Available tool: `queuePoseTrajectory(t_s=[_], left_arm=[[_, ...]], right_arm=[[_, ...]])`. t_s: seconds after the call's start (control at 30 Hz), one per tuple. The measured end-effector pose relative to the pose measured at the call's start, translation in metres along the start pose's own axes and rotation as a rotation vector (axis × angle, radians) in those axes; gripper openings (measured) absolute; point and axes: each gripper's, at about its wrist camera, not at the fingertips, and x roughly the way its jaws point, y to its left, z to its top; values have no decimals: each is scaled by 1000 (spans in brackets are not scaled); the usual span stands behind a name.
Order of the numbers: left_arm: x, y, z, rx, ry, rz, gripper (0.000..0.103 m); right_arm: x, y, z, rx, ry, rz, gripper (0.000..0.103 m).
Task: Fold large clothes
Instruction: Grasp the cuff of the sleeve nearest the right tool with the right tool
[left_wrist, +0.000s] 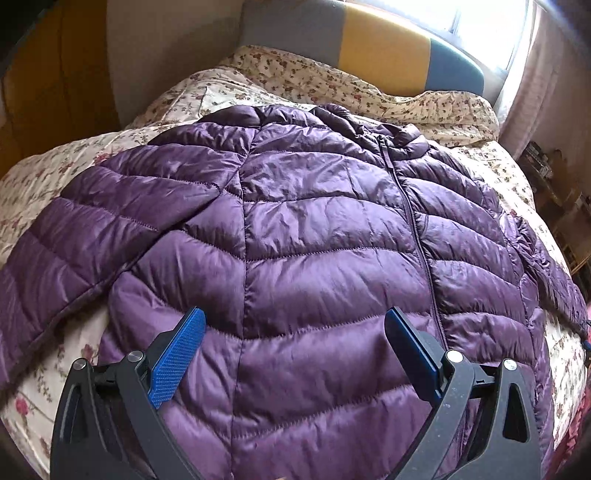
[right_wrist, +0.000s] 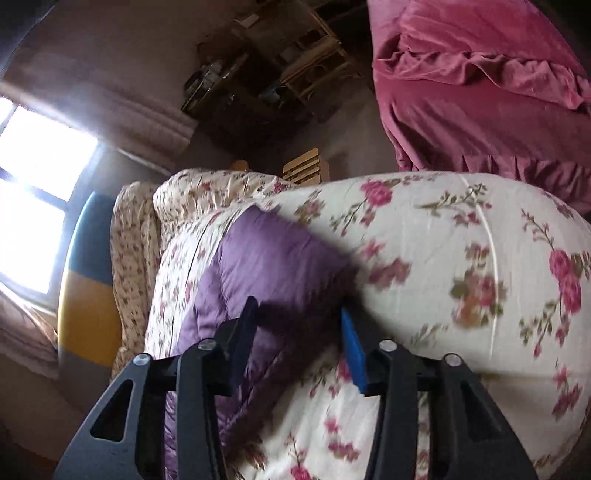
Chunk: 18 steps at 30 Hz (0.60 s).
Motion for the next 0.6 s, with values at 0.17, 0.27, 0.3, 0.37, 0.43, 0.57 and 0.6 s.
queuePoseTrajectory(t_s=[0.17, 0.27, 0.3, 0.37, 0.43, 0.57, 0.6], left_arm=[[3, 1, 2, -4, 3, 4, 97], [4, 3, 3, -3, 4, 12, 97], [4, 4, 4, -5, 6, 11, 97], [4, 6, 7, -4, 7, 18, 97], [4, 9, 10, -4, 5, 32, 97], [12, 16, 12, -9, 11, 63, 97], [14, 18, 12, -10, 15, 63, 97]], right_arm=[[6, -1, 14, 32, -2, 10, 37], [6, -2, 15, 37, -8, 10, 29], [7, -2, 15, 37, -9, 11, 26], [6, -1, 15, 22, -10, 8, 19], [4, 5, 12, -17, -23, 8, 13], [5, 18, 6, -80, -19, 15, 9], [4, 23, 4, -95, -14, 25, 8]])
